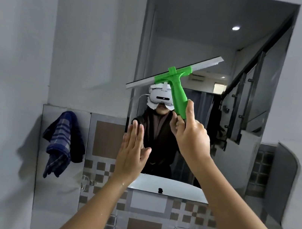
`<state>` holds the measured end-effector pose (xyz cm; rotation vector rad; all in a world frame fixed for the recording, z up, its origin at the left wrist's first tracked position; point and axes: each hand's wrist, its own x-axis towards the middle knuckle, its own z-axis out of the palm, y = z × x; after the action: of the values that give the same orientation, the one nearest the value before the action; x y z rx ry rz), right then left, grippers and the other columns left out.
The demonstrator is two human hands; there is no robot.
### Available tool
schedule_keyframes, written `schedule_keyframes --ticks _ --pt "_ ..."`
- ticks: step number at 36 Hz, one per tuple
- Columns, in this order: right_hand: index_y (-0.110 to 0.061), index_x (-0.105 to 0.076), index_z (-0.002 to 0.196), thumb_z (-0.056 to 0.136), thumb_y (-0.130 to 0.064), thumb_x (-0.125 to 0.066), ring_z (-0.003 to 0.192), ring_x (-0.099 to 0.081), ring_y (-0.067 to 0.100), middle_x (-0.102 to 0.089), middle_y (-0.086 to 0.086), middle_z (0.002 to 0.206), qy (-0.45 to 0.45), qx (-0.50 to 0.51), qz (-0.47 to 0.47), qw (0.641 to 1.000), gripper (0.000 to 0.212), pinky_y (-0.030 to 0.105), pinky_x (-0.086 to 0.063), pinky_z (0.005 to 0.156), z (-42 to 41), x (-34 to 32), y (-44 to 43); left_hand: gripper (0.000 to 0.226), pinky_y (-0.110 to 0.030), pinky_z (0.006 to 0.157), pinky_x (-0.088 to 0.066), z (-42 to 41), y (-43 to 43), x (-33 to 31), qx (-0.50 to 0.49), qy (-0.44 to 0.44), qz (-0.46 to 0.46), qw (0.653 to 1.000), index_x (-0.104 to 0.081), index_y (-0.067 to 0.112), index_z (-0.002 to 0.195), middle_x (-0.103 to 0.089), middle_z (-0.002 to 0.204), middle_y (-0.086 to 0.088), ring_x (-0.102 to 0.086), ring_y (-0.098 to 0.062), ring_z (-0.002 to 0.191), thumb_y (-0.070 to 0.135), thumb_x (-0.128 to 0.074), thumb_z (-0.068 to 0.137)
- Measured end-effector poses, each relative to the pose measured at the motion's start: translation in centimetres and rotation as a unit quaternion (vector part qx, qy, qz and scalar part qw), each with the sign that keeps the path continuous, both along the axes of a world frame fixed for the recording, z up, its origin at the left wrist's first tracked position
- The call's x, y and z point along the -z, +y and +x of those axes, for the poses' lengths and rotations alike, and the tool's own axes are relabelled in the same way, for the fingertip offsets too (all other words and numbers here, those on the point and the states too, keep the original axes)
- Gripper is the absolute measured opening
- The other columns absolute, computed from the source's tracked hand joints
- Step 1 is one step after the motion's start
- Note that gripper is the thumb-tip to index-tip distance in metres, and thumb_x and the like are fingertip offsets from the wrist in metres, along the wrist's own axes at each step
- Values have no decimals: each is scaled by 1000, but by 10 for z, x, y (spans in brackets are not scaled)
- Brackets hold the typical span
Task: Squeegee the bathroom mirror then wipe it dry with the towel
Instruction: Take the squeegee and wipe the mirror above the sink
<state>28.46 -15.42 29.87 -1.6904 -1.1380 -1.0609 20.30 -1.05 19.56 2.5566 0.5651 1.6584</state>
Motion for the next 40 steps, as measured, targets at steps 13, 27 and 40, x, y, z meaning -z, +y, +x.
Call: schedule_keyframes --ticks 13,27,40 --pt "-29 -25 144 93 -32 -43 75 -61 38 -65 16 92 -153 68 -139 976 55 35 -40 58 75 -51 -96 87 -44 116 -16 2 -1 3 -10 -6 -15 1000 7 18 147 13 155 -1 21 -5 140 37 -54 88" --pt "-23 -30 141 91 -24 -50 62 -55 40 -58 21 72 -37 105 -90 990 53 34 -36 55 114 -6 -155 91 -31 113 -2 7 -3 -2 -62 18 -40 997 15 19 145 21 154 2 21 -15 140 44 -52 88" --pt "-23 -20 141 96 -30 -41 60 -59 29 -60 16 80 234 -26 58 970 50 40 -53 54 35 53 -96 88 -15 106 17 -1 -7 -2 -23 19 -33 999 11 15 145 20 153 2 17 -19 142 34 -55 90"
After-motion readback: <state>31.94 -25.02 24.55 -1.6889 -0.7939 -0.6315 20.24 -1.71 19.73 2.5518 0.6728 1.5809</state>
